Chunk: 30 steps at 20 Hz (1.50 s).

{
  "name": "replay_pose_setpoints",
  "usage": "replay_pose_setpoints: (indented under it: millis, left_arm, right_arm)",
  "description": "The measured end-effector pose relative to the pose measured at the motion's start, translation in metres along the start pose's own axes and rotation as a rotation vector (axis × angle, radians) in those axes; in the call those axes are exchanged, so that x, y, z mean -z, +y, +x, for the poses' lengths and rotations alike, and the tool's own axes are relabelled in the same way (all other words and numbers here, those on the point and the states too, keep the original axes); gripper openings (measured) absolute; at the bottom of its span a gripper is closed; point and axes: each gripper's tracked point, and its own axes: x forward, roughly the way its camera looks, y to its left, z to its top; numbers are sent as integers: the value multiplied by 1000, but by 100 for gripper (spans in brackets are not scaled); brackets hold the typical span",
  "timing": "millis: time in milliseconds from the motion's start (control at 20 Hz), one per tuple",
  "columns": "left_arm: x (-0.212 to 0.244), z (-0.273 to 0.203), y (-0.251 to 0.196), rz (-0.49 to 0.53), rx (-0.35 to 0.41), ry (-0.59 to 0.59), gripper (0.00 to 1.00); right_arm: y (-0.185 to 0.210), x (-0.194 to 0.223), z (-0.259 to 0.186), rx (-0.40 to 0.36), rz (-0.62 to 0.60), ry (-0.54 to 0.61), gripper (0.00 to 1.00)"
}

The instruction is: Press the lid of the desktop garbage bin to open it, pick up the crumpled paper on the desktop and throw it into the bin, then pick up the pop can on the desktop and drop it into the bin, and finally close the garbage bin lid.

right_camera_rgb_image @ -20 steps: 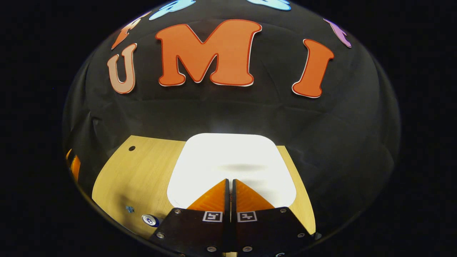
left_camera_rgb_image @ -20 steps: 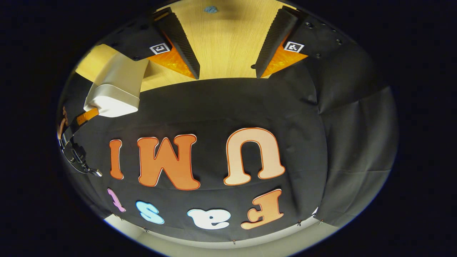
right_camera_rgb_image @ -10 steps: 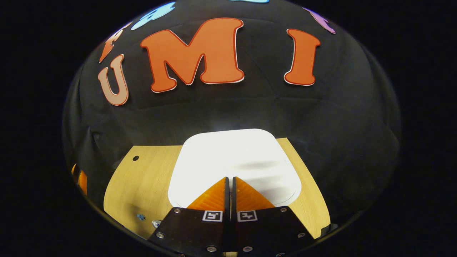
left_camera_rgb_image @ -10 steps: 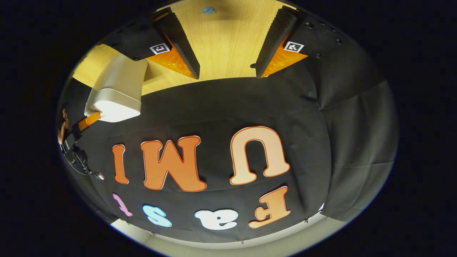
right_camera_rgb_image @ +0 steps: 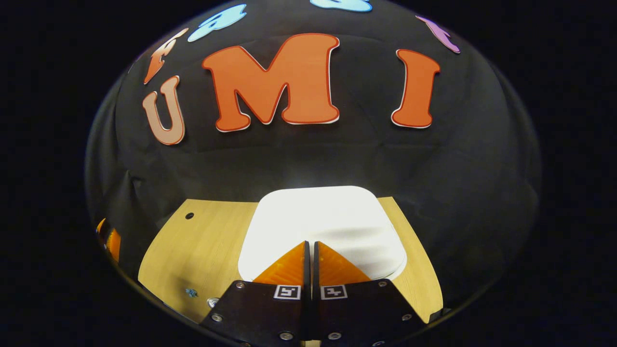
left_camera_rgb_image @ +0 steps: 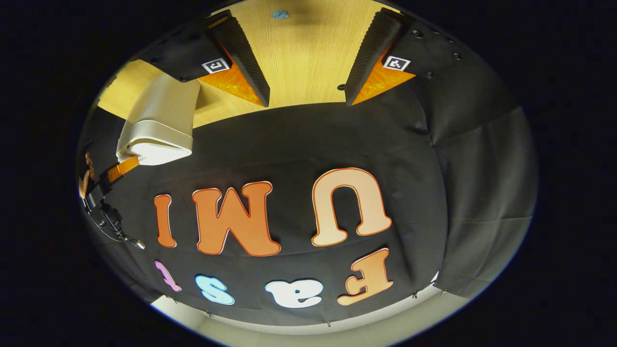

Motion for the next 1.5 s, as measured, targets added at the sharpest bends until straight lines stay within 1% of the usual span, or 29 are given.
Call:
replay_pose_setpoints:
  millis: [50, 200, 350, 400, 450, 650, 700, 750, 800, 900, 950, 1000, 1100, 1250, 1350, 1500]
  left_arm:
    - [1, 1, 0, -2, 3, 3, 100]
    - [8, 0, -4, -20, 13, 19, 99]
    - [5, -1, -4, -15, 18, 12, 99]
    - [5, -1, -5, -15, 21, 9, 97]
    - [4, -2, -6, -16, 26, 8, 100]
    - [5, -2, -12, -15, 42, 7, 99]
    - [3, -1, -13, -14, 47, 4, 99]
    - [3, -1, -15, -12, 51, 1, 96]
    - [1, -2, -17, -10, 55, -3, 99]
    - [-1, -2, -19, -8, 60, -14, 99]
    - [-2, -3, -20, -8, 63, -18, 96]
    - [-2, -2, -22, -8, 66, -18, 99]
    - [-3, -2, -25, -9, 74, -16, 99]
    - [-2, -1, -27, -10, 80, -19, 99]
    - [-2, 0, -29, -11, 80, -19, 99]
    - [1, 2, -29, -21, 86, -11, 99]
  right_arm:
    - [0, -8, -4, 5, -8, -29, 1]
    - [0, -17, -11, 11, -9, -64, 1]
    - [1, -25, -21, 14, -13, -116, 1]
    - [2, -28, -25, 13, -13, -133, 1]
    - [2, -29, -28, 12, -11, -147, 1]
    - [5, -38, -44, 6, -10, -214, 1]
    - [6, -40, -46, 7, -12, -227, 1]
    - [6, -40, -49, 5, -14, -237, 1]
    - [6, -40, -52, 6, -15, -245, 1]
    - [8, -38, -56, 3, -18, -257, 1]
    - [9, -37, -57, 0, -20, -261, 1]
    - [10, -33, -58, -7, -20, -261, 1]
    - [13, -26, -60, -12, -20, -261, 1]
    - [25, -23, -65, -38, -24, -293, 1]
    - [34, -12, -67, -63, -25, -284, 1]
    - [47, 0, -68, -81, -28, -285, 1]
